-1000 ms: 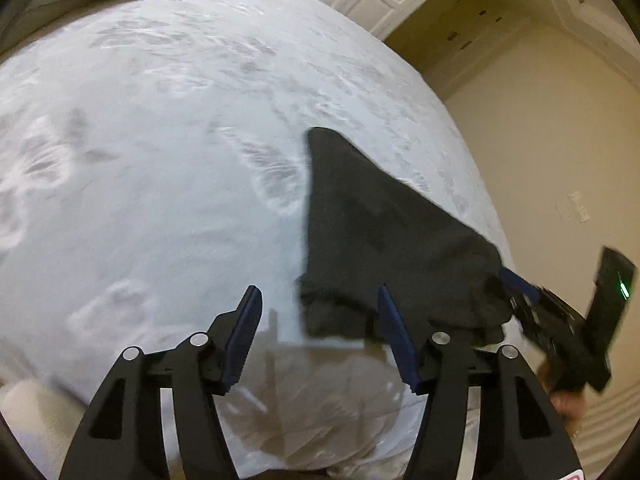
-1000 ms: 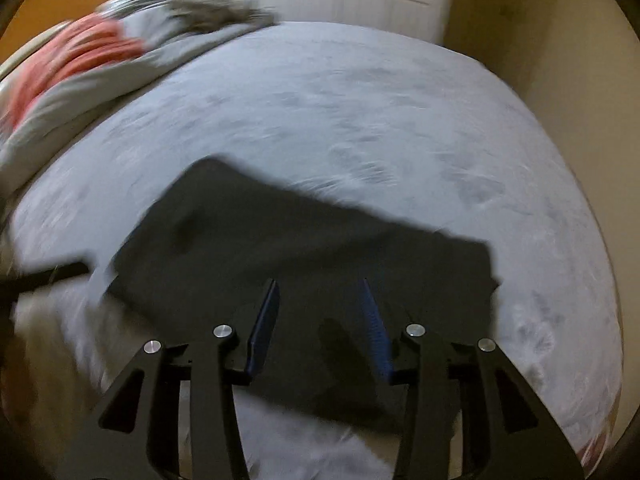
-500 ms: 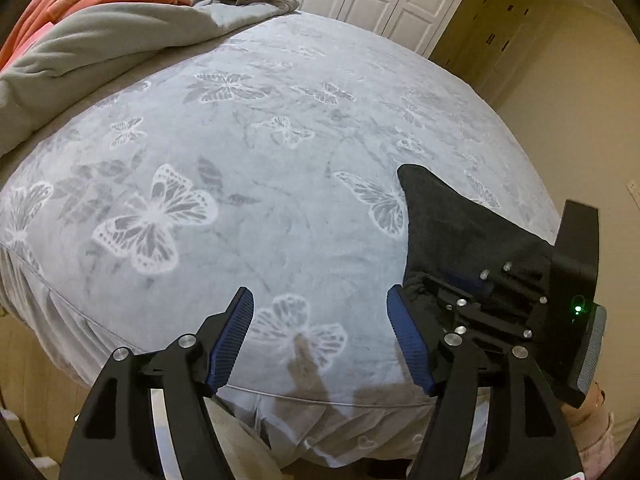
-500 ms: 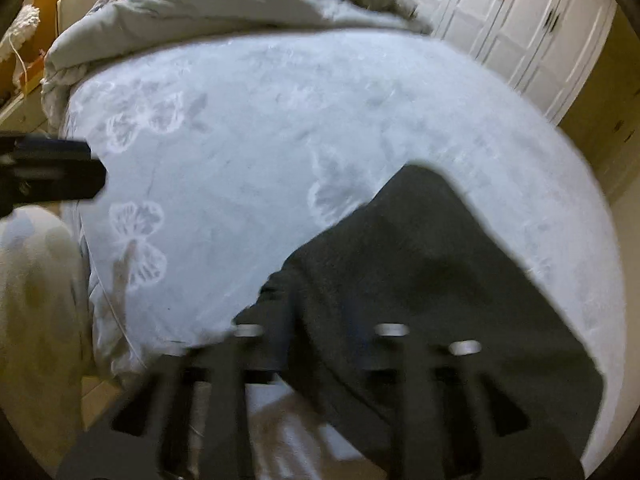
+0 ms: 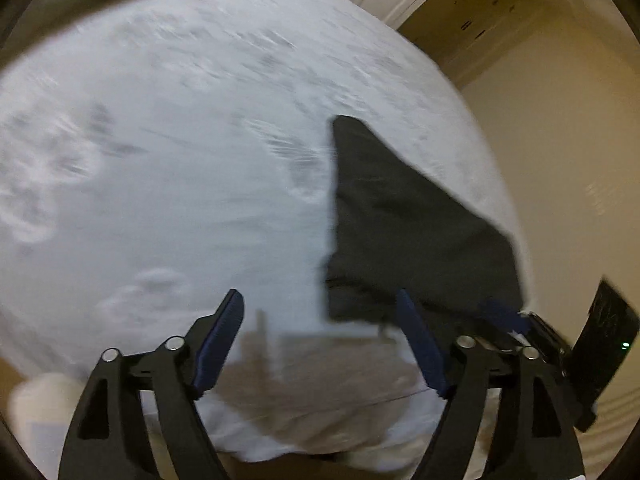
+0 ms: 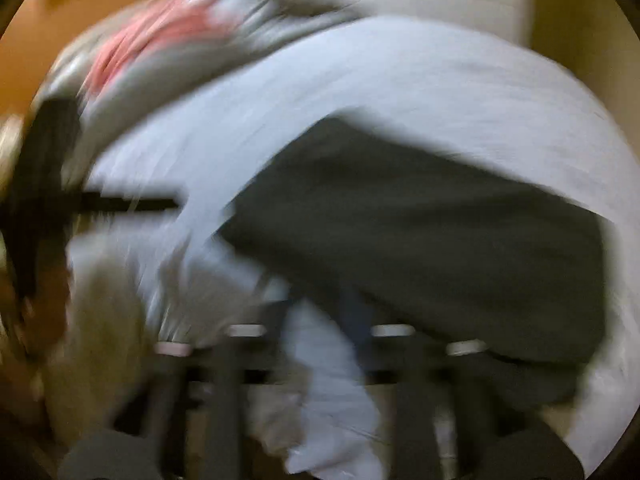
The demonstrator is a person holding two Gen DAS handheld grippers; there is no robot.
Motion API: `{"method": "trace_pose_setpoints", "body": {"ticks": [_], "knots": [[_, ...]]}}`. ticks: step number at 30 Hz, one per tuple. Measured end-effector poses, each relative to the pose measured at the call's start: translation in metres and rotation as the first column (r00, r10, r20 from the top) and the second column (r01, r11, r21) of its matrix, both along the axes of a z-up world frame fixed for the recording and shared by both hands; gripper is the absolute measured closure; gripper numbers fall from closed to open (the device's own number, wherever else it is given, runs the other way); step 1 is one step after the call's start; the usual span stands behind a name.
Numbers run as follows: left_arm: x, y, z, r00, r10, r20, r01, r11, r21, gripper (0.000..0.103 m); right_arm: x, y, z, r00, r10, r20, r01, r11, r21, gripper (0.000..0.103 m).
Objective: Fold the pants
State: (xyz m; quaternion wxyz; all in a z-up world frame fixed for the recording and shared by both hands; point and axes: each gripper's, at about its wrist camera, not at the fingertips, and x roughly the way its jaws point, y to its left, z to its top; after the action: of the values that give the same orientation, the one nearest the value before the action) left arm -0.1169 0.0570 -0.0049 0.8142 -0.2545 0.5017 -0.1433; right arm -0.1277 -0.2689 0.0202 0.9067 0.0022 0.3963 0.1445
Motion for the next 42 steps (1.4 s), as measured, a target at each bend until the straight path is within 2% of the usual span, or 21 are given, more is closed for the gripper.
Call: {"method": "trace_pose_setpoints", "body": {"ticks": [3,6,8,10,13,15,16,17,18,19,24,27,30,31,32,33,37,39,40,41,42], "knots": [[0.024,-0.014,-0.01,0.999,0.016,-0.037,-0.017,1.0,-0.02,0.022,0.006,-0.074,0.006,0.967,-0.252,-0.028,0.253,0.967,0.041,0.035],[0.042,-0.031,-0.02,0.997,-0.008,-0.074,0.007,1.0,-0.011,0.022,0.02,-0.124,-0.016,0.913,-0.377,-0.156,0.39,0.918,0.068,0.024],[0.049,-0.047,-0.029,0.995,-0.042,-0.095,0.044,0.999,0.012,0.018,0.028,-0.133,-0.035,0.897,-0.372,-0.237,0.403,0.91,0.095,0.021],[0.049,-0.069,-0.028,0.996,-0.064,-0.056,0.071,0.988,0.14,0.015,0.035,-0.136,-0.055,0.889,-0.321,-0.326,0.394,0.9,0.189,0.021],[0.045,-0.101,-0.026,0.992,-0.127,-0.017,0.127,0.954,0.27,0.015,0.036,-0.135,-0.065,0.895,-0.288,-0.342,0.386,0.884,0.264,0.019],[0.045,-0.111,-0.025,0.988,-0.154,0.005,0.147,0.95,0.275,0.015,0.038,-0.13,-0.069,0.903,-0.242,-0.355,0.363,0.872,0.329,0.02],[0.047,-0.118,-0.024,0.983,-0.181,0.017,0.169,0.946,0.275,0.024,0.043,-0.125,-0.075,0.905,-0.218,-0.366,0.349,0.872,0.343,0.034],[0.048,-0.12,-0.023,0.981,-0.19,0.026,0.176,0.945,0.276,0.043,0.046,-0.117,-0.075,0.909,-0.21,-0.359,0.333,0.885,0.325,0.057],[0.049,-0.123,-0.019,0.979,-0.199,0.031,0.182,0.939,0.292,0.055,0.046,-0.104,-0.073,0.918,-0.203,-0.34,0.305,0.91,0.28,0.063],[0.049,-0.121,-0.012,0.981,-0.19,0.042,0.168,0.934,0.314,0.077,0.045,-0.095,-0.067,0.923,-0.21,-0.322,0.298,0.92,0.255,0.07],[0.031,-0.094,0.049,0.972,-0.2,0.127,0.152,0.937,0.314,0.083,0.017,-0.062,0.006,0.978,-0.153,-0.143,0.186,0.947,0.261,0.074],[0.008,-0.074,0.055,0.973,-0.213,0.091,0.165,0.914,0.37,0.08,-0.008,-0.045,-0.008,0.976,-0.129,-0.177,0.17,0.956,0.239,0.072],[0.006,-0.068,0.005,0.975,-0.209,-0.069,0.22,0.905,0.363,0.065,-0.01,-0.038,-0.073,0.93,-0.164,-0.328,0.231,0.957,0.176,0.062],[0.004,-0.067,-0.019,0.975,-0.183,-0.122,0.216,0.901,0.376,0.049,-0.018,-0.043,-0.077,0.939,-0.184,-0.291,0.257,0.937,0.237,0.059],[-0.002,-0.063,-0.023,0.987,-0.145,-0.074,0.163,0.91,0.382,0.029,-0.023,-0.046,-0.077,0.94,-0.188,-0.286,0.265,0.928,0.261,0.057],[-0.009,-0.058,-0.021,0.996,-0.087,-0.011,0.084,0.906,0.415,0.022,-0.025,-0.047,-0.075,0.935,-0.194,-0.298,0.275,0.924,0.264,0.056],[-0.007,-0.058,-0.024,0.998,-0.065,-0.021,0.068,0.921,0.383,0.018,-0.024,-0.045,-0.071,0.928,-0.2,-0.314,0.293,0.913,0.283,0.039],[0.0,-0.062,-0.024,0.997,-0.075,-0.014,0.075,0.921,0.382,0.019,-0.02,-0.039,-0.072,0.929,-0.211,-0.304,0.292,0.922,0.254,0.038],[0.003,-0.065,-0.023,0.996,-0.09,-0.009,0.087,0.921,0.38,0.032,-0.018,-0.035,-0.073,0.931,-0.215,-0.296,0.289,0.928,0.235,0.04],[0.002,-0.064,-0.022,0.993,-0.116,-0.005,0.11,0.926,0.36,0.055,-0.019,-0.031,-0.071,0.933,-0.222,-0.282,0.286,0.935,0.211,0.051],[0.003,-0.067,-0.02,0.991,-0.135,-0.009,0.129,0.925,0.357,0.062,-0.014,-0.028,-0.069,0.937,-0.233,-0.262,0.286,0.94,0.185,0.06]]}}
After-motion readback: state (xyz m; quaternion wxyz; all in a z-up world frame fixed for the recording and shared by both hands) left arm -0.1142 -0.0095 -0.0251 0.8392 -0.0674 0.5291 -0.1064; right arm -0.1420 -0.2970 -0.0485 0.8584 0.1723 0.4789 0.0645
